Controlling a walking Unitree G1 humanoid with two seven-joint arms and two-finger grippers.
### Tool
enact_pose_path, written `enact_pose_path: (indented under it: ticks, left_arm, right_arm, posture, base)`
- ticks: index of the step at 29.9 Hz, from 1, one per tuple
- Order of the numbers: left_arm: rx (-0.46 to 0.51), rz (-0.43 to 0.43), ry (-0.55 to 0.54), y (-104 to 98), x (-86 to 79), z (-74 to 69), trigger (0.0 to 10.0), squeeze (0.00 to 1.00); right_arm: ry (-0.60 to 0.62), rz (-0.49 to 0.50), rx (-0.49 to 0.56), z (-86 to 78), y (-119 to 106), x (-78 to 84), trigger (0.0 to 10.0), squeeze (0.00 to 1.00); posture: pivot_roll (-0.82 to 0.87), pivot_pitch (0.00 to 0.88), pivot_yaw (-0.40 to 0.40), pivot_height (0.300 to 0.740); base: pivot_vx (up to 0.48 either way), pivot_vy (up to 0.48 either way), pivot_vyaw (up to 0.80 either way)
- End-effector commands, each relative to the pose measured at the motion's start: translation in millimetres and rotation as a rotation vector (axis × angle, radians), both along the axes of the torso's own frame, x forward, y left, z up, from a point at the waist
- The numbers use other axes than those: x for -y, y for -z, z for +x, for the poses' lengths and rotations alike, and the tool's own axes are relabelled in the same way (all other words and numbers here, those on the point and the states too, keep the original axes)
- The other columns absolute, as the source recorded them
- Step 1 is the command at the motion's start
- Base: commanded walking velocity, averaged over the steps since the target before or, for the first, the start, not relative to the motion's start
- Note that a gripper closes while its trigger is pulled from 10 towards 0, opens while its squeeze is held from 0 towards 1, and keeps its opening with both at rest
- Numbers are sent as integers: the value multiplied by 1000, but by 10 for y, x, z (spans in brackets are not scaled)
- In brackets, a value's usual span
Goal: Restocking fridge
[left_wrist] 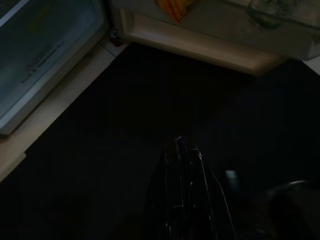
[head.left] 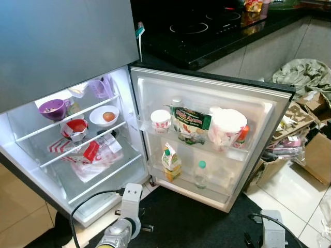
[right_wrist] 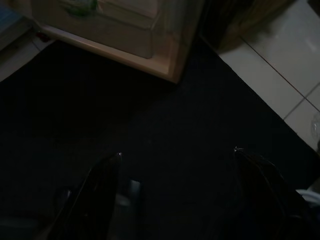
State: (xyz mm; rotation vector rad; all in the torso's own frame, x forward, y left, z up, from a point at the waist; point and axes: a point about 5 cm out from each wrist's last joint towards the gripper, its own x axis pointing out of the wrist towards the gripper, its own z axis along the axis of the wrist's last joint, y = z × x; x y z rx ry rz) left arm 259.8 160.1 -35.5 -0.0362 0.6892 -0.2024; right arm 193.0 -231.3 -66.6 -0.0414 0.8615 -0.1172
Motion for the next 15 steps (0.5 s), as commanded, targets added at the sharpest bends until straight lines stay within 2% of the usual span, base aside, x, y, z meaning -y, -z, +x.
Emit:
enact_pose_path:
  ticks: [1,10,14,15]
  left_arm:
    - [-13,4,-32,32,-67,-44,10000,0]
    - [1,19,13,21,-44,-37,10000,0]
    - [12,9,19,13,-29,-31,10000,0]
    - [16,6,22,8,-23,-26,10000,0]
  right_arm:
    - [11,1,-3,-4,0,18,10000,0]
    - [30,7,11,5,-6,17,10000,0]
    - [-14,4,11,9,-1,-23,10000,0]
    - [-29,-2,9,10,0,-31,10000,0]
  posture:
    - [-174,62,48,740]
    - [-174,62,57,740]
    - [-172,60,59,740]
    - [-173,60,59,740]
  base:
    - [0,0,0]
    - [0,0,0]
    - [0,0,0]
    - [0,0,800]
